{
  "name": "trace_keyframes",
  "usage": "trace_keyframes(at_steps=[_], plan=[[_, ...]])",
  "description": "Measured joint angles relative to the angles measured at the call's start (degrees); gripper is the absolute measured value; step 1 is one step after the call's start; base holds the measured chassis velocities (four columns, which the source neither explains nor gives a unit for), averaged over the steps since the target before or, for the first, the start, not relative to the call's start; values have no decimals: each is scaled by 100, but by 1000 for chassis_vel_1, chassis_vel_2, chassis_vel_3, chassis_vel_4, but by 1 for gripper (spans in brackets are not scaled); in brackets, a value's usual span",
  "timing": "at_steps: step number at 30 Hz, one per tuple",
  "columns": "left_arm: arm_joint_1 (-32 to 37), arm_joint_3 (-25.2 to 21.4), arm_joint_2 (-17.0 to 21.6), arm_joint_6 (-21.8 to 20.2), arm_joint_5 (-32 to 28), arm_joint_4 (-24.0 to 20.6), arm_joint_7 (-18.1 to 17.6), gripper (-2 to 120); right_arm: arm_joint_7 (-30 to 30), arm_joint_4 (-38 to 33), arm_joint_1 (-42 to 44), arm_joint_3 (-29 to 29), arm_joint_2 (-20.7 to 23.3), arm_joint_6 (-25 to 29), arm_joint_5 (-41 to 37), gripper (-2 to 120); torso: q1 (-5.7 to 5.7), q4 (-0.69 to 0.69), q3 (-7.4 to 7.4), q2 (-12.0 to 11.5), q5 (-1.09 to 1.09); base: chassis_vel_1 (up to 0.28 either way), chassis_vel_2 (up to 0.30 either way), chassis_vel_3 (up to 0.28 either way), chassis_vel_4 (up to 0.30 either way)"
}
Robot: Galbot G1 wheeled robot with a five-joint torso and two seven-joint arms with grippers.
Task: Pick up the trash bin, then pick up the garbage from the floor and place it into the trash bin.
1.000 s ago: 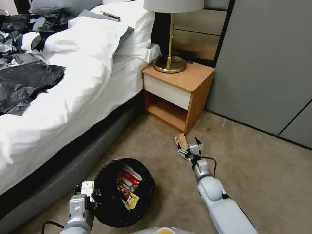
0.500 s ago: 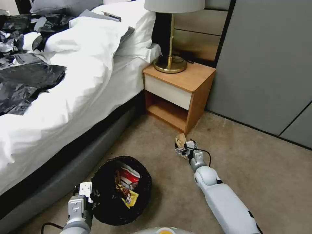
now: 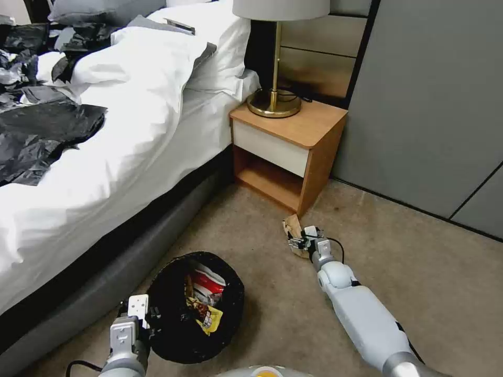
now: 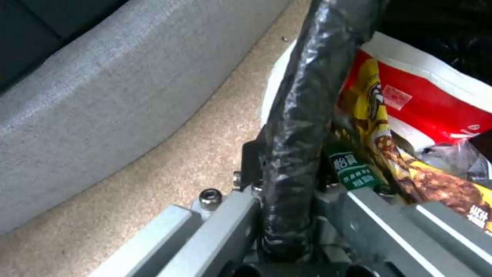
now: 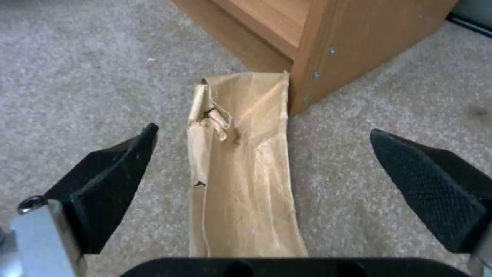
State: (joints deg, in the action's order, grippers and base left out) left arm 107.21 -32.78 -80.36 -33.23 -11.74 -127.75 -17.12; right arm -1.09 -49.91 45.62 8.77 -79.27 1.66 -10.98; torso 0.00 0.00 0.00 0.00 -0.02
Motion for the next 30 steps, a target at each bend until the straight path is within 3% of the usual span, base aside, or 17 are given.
trace_keyframes(at_steps=[15,18,30], plan=[[102,48,-47,47,98,-79,17,0,-189,775,-184,-35,-110,-28,118,99,0,-1,0,0,1,0,0,0,0],[114,48,-47,56,103,-81,18,0,-221,939,-209,-7,-144,-13,181,92,0,-1,0,0,2,0,0,0,0],[32,44,-37,54,85,-50,21,0,-248,1170,-288,64,-193,114,267,45,0,1,0,0,3,0,0,0,0]])
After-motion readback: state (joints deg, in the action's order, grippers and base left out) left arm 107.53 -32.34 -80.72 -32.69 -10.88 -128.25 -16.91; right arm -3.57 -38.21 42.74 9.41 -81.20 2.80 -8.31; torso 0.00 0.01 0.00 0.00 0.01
